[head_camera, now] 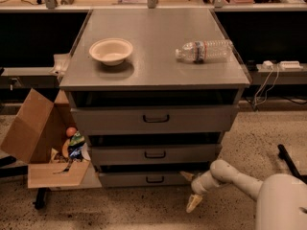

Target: Open bottom drawer

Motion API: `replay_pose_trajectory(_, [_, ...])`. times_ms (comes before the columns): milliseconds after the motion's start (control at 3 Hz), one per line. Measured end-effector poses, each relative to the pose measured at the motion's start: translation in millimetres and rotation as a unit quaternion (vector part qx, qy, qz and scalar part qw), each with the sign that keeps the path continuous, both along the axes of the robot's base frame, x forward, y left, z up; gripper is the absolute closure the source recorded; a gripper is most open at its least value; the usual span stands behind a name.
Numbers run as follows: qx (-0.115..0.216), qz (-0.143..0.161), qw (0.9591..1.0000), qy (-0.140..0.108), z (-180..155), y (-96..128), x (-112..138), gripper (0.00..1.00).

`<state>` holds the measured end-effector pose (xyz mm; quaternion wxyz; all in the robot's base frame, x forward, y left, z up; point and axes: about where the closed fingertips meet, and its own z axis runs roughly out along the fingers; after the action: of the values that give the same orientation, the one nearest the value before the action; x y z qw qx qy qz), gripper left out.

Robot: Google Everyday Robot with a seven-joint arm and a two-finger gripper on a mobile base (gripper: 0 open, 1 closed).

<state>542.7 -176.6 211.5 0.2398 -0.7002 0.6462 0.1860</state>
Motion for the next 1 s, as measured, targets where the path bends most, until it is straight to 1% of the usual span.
replay_pose_trajectory(333, [-0.001,0.009,0.9997,-0.023,-8.9,-0.6,16.6,0.0])
replay_pose_trajectory(667, [-0.004,0.01,0.9993,-0.037,-21.5,3.0,36.7,0.0])
replay_pose_trajectory(1000, [-0.006,0.008,0.9991,-0.04,-30.9,6.1,51.4,0.0])
